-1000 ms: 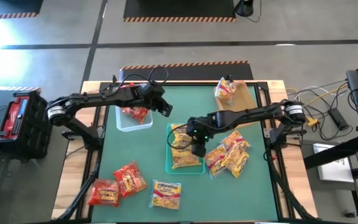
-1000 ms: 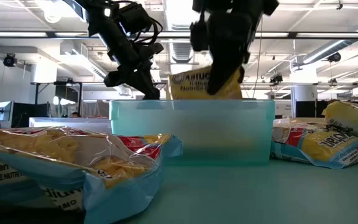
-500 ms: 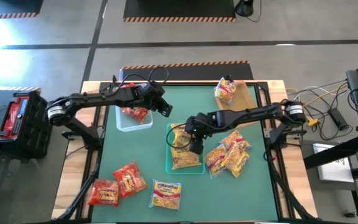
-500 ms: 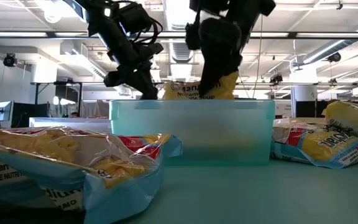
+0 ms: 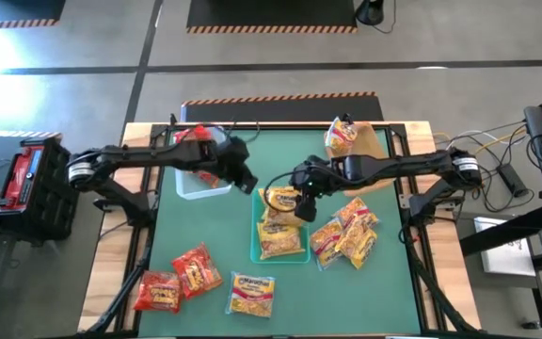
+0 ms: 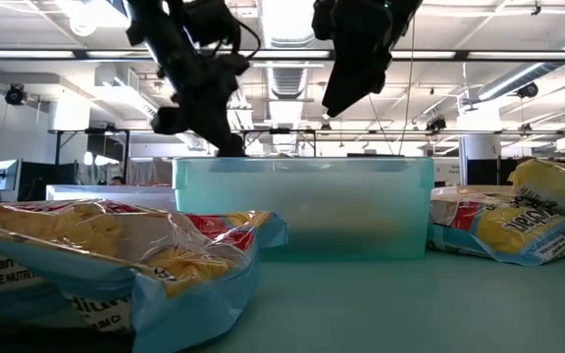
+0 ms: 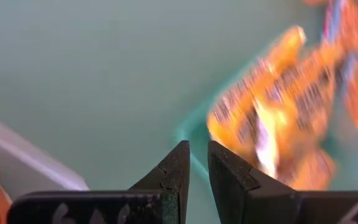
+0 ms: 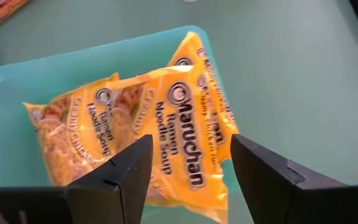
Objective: Sort Maruchan noodles
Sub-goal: Put the orange noodle pack into the transparent bin
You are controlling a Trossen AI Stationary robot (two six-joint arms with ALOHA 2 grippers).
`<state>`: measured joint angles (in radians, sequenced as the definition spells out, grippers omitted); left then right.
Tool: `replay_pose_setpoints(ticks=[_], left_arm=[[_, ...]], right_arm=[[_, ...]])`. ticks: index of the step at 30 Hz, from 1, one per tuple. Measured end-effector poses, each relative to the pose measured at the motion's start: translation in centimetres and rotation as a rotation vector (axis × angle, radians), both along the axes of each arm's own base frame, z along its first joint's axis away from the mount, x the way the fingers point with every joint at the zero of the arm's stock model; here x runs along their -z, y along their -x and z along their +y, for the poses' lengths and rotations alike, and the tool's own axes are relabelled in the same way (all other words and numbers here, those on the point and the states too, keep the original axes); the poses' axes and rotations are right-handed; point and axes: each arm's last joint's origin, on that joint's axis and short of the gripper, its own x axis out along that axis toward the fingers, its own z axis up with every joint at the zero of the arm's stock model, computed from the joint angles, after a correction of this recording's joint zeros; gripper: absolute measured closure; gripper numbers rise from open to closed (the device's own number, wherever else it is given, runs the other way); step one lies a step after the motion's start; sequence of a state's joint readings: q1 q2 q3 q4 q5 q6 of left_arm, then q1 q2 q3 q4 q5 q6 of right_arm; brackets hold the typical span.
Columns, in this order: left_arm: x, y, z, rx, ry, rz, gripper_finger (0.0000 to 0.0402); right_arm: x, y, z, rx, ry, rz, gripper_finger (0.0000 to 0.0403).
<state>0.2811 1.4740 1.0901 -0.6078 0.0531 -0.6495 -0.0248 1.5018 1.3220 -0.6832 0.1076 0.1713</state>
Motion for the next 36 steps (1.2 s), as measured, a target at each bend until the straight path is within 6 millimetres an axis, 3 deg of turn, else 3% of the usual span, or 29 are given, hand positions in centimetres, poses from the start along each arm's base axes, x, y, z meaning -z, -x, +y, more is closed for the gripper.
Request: replay_pose_setpoints(ticks=[9,20,30,36], left_arm=[[-0.5,1.3,-9.2,0.076,0.125,0.137,0.0361],[0.2,6.4,-19.0,0.000,0.258,0.455,0.0361],[0.4,9.2,-24.5,-0.126,0.370,0.474,0.0361],[2.0,9.4,-25.3,-0.149,0.324,0.523,0.0361]], right_arm=[[-0.1,-0.2,-1.4,0.051,-0.006,-0.025,0.0197],[-0.6,-0.9,-1.3,0.054,-0.052,-0.126,0.0197],[-0.6,-1.0,-0.8,0.185,-0.174,-0.146,0.0197],[-0.6,-1.1,0.0,0.175,-0.185,-0.149,0.0197]])
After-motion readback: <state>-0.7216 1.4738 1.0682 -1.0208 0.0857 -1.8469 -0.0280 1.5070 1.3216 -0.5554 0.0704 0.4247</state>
